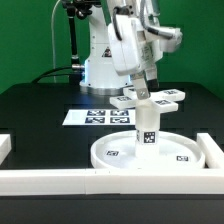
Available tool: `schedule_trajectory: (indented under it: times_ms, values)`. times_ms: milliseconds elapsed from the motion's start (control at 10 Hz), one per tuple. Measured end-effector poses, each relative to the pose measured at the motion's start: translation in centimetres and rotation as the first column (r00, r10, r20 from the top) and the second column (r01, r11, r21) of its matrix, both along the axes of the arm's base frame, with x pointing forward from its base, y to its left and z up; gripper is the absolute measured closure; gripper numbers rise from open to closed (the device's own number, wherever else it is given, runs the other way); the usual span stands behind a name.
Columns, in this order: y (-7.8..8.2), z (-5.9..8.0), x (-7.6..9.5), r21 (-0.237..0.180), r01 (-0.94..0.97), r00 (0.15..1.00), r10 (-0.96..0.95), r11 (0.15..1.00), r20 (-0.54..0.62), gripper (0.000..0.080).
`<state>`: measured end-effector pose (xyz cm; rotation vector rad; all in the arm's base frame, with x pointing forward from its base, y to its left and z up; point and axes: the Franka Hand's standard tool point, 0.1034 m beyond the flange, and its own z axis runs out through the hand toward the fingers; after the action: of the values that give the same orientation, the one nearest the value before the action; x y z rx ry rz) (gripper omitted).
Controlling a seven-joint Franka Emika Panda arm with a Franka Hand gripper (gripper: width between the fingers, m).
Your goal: Assemble round table
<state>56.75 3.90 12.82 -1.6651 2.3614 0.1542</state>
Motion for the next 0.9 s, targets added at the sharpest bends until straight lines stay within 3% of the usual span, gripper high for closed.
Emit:
schedule_trajectory:
  times_ms: [100, 400, 500, 700, 900]
  values:
    - [0.1, 0.6, 0.1, 0.001, -0.012, 1.0, 0.012, 1.0, 0.011, 0.0154]
    - [0.1, 0.2, 0.0, -0.011, -0.085, 0.996, 0.085, 0.996, 0.021, 0.0151]
    - [0.2, 0.2, -0.1, -0.031, -0.208, 0.977, 0.209, 0.978, 0.036, 0.0151]
    - [0.7, 0.7, -0.2, -0.067, -0.5, 0.863, 0.504, 0.863, 0.045, 0.0151]
    - [1.7, 1.3, -0.2, -0.117, -0.757, 0.642, 0.765, 0.643, 0.05, 0.0151]
